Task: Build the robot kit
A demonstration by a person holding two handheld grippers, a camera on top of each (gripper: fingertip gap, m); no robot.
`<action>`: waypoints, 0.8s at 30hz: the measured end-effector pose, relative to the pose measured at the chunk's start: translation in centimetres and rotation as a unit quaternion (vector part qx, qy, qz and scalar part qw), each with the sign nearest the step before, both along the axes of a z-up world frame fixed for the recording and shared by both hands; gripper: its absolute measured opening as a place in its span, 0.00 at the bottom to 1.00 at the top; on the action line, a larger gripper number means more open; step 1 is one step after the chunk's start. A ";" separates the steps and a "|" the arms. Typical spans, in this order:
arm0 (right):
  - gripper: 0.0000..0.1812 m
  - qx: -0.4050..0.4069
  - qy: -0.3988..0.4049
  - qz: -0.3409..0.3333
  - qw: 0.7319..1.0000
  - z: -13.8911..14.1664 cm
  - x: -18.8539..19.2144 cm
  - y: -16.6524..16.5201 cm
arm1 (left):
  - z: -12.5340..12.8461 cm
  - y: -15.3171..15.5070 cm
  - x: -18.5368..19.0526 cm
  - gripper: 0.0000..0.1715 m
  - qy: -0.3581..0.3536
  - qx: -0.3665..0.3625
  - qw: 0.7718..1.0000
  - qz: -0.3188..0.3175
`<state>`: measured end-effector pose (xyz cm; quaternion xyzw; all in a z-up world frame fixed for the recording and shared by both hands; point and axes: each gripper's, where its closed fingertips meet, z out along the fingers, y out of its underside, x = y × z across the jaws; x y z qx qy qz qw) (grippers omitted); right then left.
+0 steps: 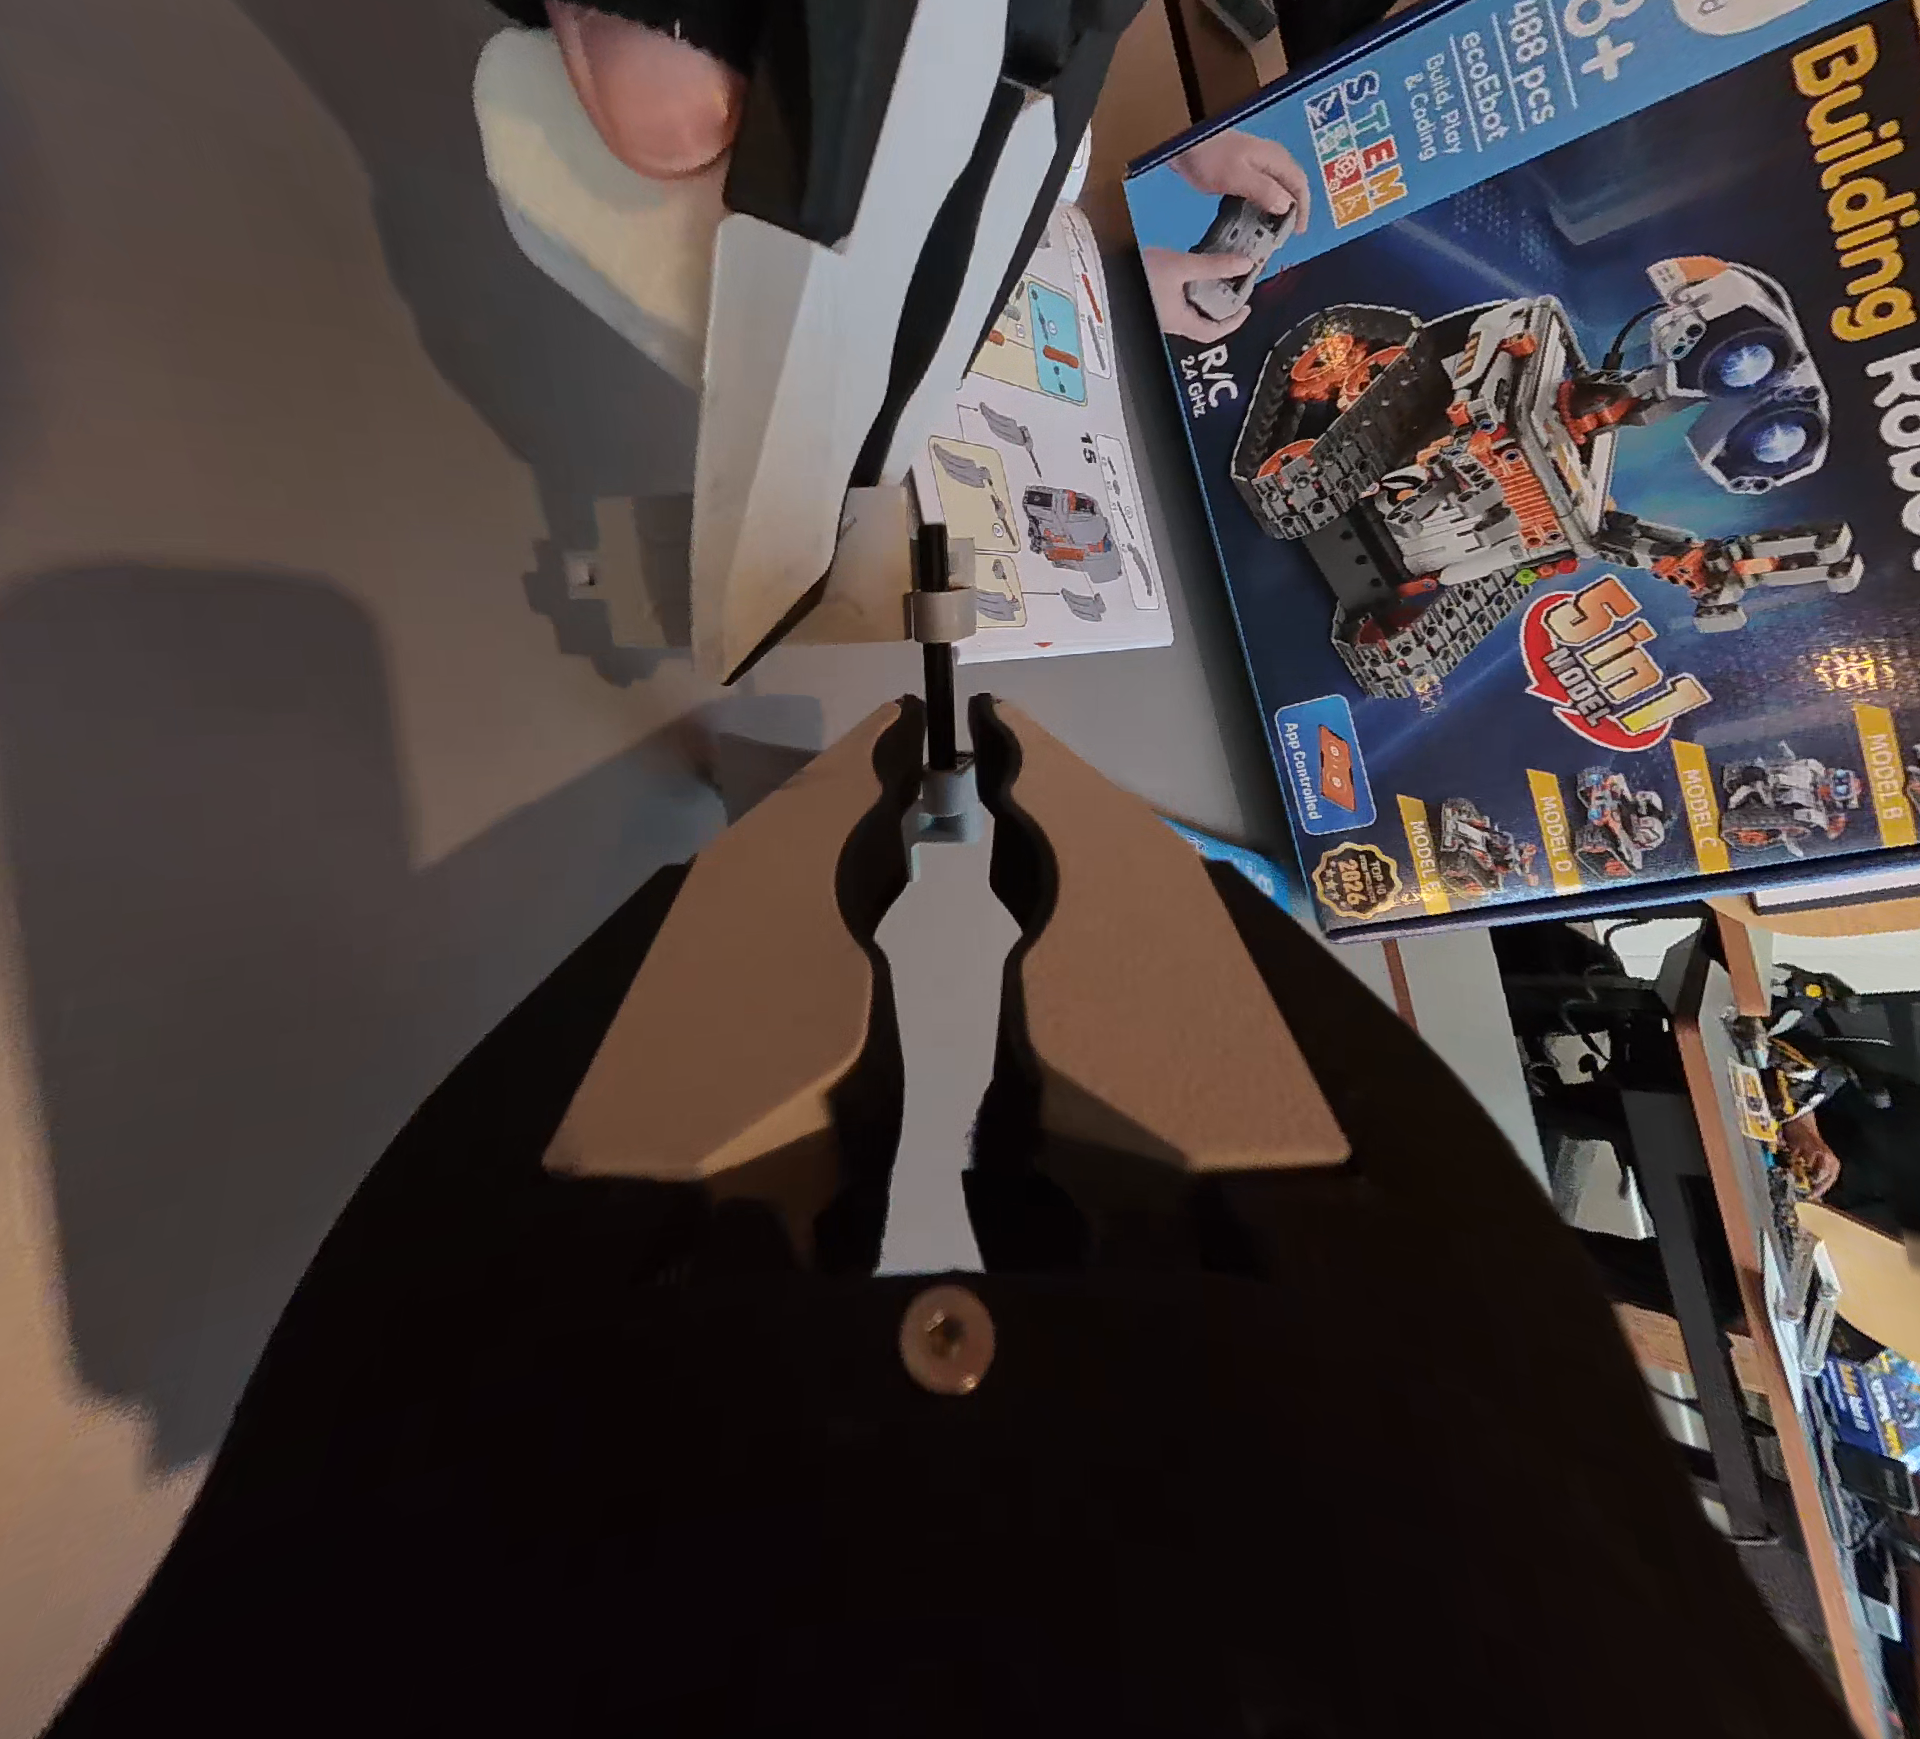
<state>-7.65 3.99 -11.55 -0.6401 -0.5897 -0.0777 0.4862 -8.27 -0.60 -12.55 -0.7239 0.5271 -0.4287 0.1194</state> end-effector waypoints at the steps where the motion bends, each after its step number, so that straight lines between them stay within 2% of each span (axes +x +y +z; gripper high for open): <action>1: 0.04 -0.005 0.004 -0.001 1.000 0.1 0.0 -0.1 | 0.0 0.0 0.0 0.01 0.000 0.003 1.000 0.000; 6: 0.01 -0.030 0.036 0.013 0.999 0.4 -0.2 -0.6 | 0.0 0.0 0.0 0.00 0.008 0.052 0.999 -0.009; 12: 0.01 -0.072 0.074 0.033 0.994 0.5 -0.4 -1.2 | 0.0 -0.1 -0.1 0.00 0.013 0.065 0.998 -0.018; 20: 0.00 -0.132 0.133 0.068 0.980 1.1 -0.8 -2.4 | 0.2 -0.5 -0.2 0.00 0.014 0.117 0.992 -0.048; 24: 0.01 -0.121 0.136 0.086 0.979 1.3 -0.8 -2.5 | 0.4 -0.7 -0.2 0.00 0.010 0.109 0.993 -0.049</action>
